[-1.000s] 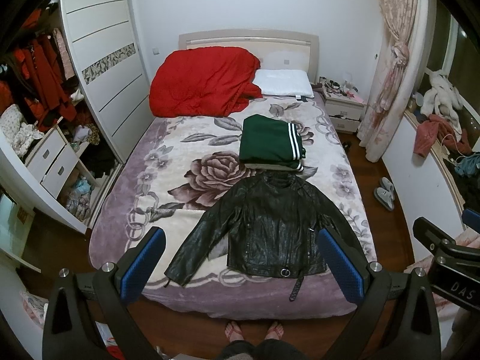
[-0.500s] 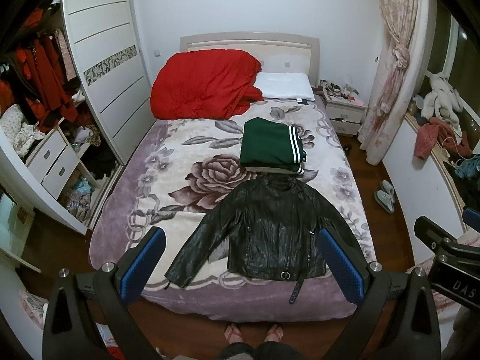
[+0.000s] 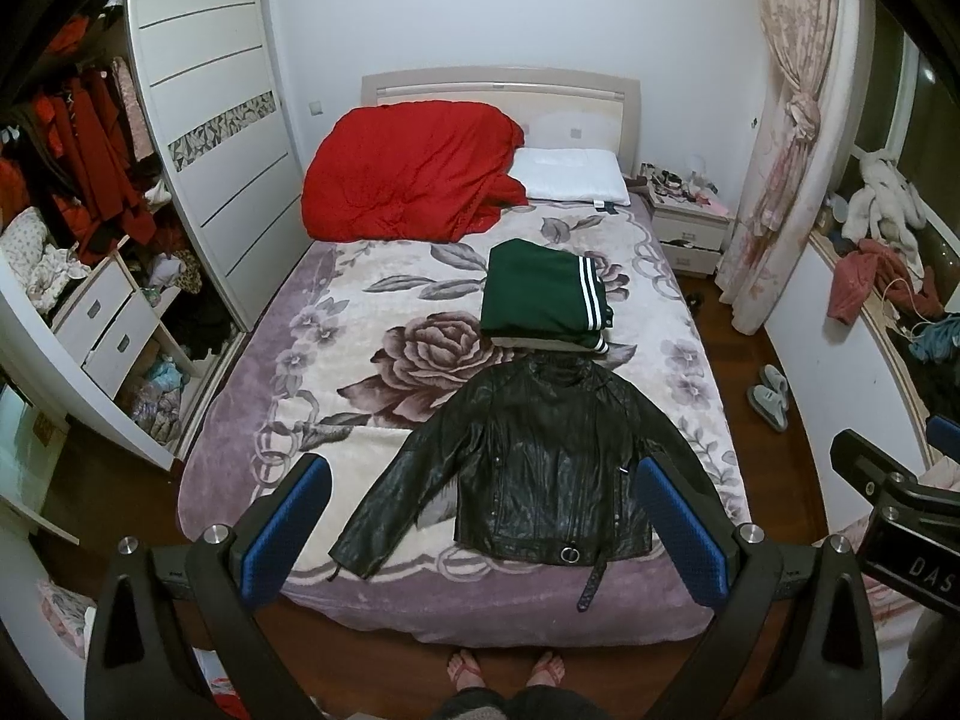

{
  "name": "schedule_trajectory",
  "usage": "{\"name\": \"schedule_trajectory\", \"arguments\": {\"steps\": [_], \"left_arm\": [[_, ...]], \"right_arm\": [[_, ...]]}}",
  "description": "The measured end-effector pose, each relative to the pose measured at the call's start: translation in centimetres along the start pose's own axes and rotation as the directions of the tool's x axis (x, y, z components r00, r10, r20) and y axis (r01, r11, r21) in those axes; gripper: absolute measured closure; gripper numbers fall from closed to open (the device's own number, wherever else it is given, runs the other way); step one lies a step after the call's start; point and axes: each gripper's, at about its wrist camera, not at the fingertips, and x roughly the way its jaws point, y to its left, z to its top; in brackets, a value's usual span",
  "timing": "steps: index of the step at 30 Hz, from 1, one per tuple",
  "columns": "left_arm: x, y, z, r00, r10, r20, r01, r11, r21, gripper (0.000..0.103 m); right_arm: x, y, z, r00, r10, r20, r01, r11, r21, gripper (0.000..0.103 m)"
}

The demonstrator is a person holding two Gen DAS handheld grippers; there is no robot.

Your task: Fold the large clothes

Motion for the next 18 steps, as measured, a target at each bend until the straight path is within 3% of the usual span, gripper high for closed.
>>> {"name": "schedule_trajectory", "arguments": {"steps": [3, 13, 18], "left_arm": [[-0.3, -0.1, 0.2, 1.0, 0.003, 0.004, -0.003, 1.0, 0.0, 0.0], [-0.2, -1.1, 2.6, 1.0, 0.006, 0.01, -0.006, 1.0, -0.001, 0.0], [-0.3, -0.8, 2.0, 1.0, 0.004, 0.012, -0.004, 1.0, -0.001, 0.0]], "right_arm": [[-0.5, 0.0, 1.3, 1.0, 0.003, -0.003, -0.003, 1.0, -0.001, 0.0], [-0.5, 0.1, 0.8, 1.0, 0.001, 0.001, -0.001, 1.0, 0.001, 0.0], [-0.5, 0.0, 0.5, 1.0, 0.004, 0.002, -0.004, 1.0, 0.003, 0.0]]}}
